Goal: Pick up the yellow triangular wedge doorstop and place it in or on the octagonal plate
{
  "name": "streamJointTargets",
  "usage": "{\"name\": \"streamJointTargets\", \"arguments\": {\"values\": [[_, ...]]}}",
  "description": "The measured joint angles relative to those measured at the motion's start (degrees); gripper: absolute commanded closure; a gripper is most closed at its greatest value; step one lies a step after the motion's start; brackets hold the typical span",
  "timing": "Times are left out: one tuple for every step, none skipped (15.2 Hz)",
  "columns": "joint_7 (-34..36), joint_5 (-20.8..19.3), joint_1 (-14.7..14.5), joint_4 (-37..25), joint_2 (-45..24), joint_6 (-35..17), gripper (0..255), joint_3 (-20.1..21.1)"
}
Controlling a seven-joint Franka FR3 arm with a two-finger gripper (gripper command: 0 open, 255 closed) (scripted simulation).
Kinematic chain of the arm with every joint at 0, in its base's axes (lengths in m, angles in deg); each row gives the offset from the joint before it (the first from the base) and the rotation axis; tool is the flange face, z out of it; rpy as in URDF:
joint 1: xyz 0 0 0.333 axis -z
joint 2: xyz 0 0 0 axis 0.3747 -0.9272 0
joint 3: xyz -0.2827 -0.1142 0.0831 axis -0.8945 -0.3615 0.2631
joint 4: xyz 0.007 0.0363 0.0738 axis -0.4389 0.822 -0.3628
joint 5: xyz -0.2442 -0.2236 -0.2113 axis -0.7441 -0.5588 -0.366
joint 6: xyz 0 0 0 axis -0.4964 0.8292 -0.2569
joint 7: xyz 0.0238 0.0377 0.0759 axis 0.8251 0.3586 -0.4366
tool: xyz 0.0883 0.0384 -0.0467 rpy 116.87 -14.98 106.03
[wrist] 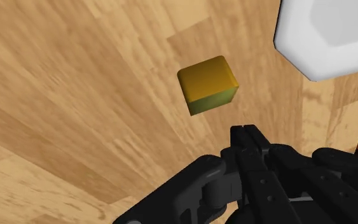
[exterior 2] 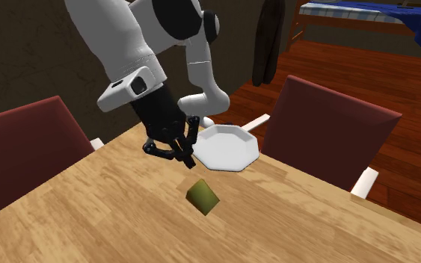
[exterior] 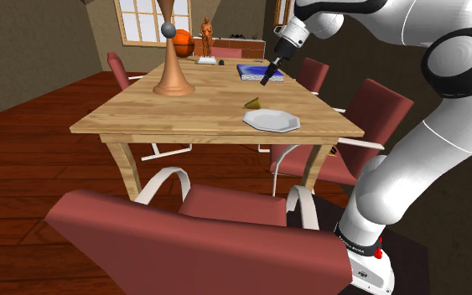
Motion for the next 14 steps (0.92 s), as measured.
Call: {"name": "streamJointTargets", "arguments": {"values": [[0.0,0.0,0.0,0.0,0.0,0.0,0,0.0],[0.0,0.0,0.0,0.0,0.0,0.0,0,0.0],[1.1,-1.6,0.1,-0.5,-0.9,0.2,0,0.9],[3.2,-4.3,0.2,-1.3,-2.2,0.5,0,2.5],[5.6,-7.5,0.2,-2.2,-3.9,1.1,0,4.2],[8.0,-10.7,0.2,-2.9,-5.3,1.7,0,5.8],[9.2,-12.5,0.1,-2.7,-6.2,1.5,0,6.6],[9.9,-13.4,0.1,-2.2,-6.5,1.1,0,7.1],[10.2,-13.9,0.1,-1.5,-6.6,0.3,0,7.3],[10.3,-14.1,0.1,-0.8,-6.7,-0.3,0,7.4],[10.4,-14.3,0.0,-0.2,-6.7,-0.9,0,7.5],[10.5,-14.3,0.0,0.6,-6.6,-1.6,0,7.6],[10.4,-14.3,0.0,1.1,-6.9,-2.4,0,7.6],[10.4,-14.3,0.0,1.6,-7.0,-3.0,0,7.6]]}}
